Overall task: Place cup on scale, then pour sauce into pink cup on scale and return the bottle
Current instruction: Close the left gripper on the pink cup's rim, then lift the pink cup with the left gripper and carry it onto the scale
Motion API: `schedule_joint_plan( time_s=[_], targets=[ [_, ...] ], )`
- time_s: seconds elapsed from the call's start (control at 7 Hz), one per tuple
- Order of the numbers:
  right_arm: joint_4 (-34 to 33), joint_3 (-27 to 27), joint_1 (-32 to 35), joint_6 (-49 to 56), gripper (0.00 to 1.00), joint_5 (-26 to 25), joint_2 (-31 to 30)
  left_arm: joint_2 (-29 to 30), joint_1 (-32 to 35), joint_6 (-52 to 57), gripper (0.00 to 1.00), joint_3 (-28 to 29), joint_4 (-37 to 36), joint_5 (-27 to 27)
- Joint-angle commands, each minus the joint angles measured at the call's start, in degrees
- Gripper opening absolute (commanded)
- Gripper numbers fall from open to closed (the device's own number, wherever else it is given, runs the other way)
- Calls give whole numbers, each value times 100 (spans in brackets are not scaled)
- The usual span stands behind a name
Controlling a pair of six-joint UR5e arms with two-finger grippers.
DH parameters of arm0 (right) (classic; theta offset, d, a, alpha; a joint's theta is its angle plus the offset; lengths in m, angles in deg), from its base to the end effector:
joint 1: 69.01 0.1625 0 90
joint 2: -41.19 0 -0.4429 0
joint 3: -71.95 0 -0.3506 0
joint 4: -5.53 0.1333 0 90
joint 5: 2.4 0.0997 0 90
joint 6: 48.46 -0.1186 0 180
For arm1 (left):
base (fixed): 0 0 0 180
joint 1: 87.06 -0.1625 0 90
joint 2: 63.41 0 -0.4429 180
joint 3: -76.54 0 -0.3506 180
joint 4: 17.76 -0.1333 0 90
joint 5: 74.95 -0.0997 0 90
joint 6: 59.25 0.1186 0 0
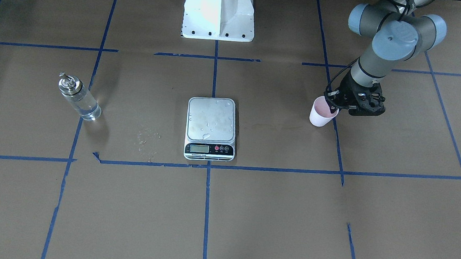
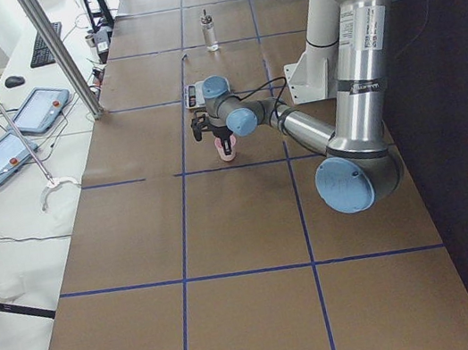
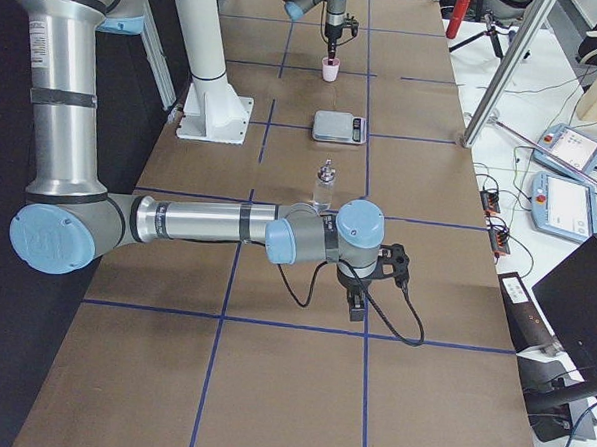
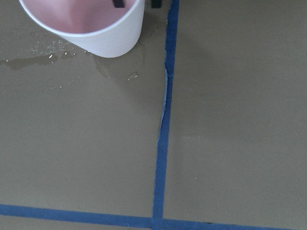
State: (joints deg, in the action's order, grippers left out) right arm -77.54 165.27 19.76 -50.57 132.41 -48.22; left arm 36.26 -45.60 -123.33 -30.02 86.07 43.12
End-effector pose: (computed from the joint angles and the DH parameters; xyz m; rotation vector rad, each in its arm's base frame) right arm 0.0397 -0.4690 0.6454 0.1566 -0.7845 -0.0594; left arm 0.3478 -0.4107 0.4601 -0.0108 0.8296 -0.0843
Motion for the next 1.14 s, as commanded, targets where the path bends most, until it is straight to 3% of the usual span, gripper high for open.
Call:
schedule_joint_plan(
  time_s=[0.0, 0.14, 0.43, 0.71, 1.0],
  targets=[
    [-7, 11, 0, -9, 100, 10, 12, -26, 107, -70, 0, -597, -81, 84],
    [-7, 20, 0, 0, 100, 149, 12, 113, 386, -139, 0, -820, -291, 102],
    [-7, 20, 0, 0, 100, 203, 12, 1190, 556, -523, 0, -762, -940, 102],
    [-7, 20, 0, 0, 100, 299, 12, 2543, 207, -1783, 0, -70, -1119, 94],
    [-7, 29, 0, 0, 100, 326, 3, 3311, -400, -2661, 0, 678, -1146, -177]
  ],
)
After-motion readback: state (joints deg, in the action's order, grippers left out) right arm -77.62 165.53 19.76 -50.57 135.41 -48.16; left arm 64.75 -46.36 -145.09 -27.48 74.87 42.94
